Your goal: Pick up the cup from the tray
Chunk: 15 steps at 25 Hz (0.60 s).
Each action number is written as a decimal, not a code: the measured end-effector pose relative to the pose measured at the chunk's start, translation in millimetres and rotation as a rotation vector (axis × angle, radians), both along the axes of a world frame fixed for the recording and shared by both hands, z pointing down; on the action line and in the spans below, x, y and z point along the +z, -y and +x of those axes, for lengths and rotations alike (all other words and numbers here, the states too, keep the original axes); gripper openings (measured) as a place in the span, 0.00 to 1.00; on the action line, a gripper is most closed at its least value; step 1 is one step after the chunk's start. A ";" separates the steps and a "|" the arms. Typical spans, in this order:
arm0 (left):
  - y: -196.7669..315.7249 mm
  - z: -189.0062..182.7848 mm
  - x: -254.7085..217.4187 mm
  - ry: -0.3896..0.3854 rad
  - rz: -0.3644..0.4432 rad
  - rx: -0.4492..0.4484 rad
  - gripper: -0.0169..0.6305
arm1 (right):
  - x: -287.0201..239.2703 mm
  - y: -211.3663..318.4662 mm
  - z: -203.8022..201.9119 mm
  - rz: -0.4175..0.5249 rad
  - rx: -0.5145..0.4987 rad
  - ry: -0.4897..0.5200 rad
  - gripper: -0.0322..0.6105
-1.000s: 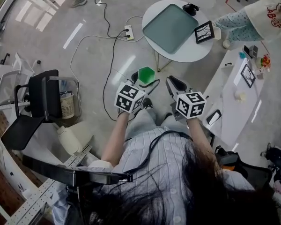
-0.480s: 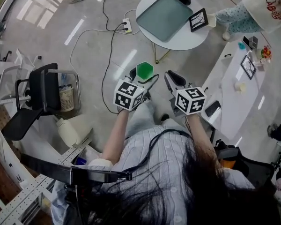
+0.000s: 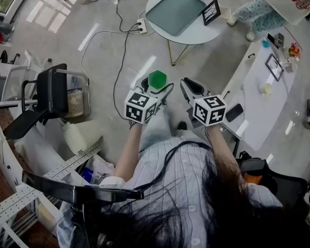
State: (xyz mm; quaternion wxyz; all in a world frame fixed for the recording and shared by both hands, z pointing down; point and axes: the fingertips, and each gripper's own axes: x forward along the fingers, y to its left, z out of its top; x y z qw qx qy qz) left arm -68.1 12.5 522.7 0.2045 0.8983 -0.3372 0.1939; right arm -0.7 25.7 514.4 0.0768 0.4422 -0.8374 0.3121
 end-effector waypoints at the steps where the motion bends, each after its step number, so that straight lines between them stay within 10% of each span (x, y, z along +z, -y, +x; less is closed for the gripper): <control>1: -7.5 2.2 -0.7 0.000 0.001 -0.005 0.55 | -0.7 -8.1 1.9 0.004 -0.005 0.003 0.16; 15: -104.0 43.5 -4.2 0.024 0.031 -0.011 0.55 | -5.3 -104.0 36.8 0.045 -0.060 0.011 0.16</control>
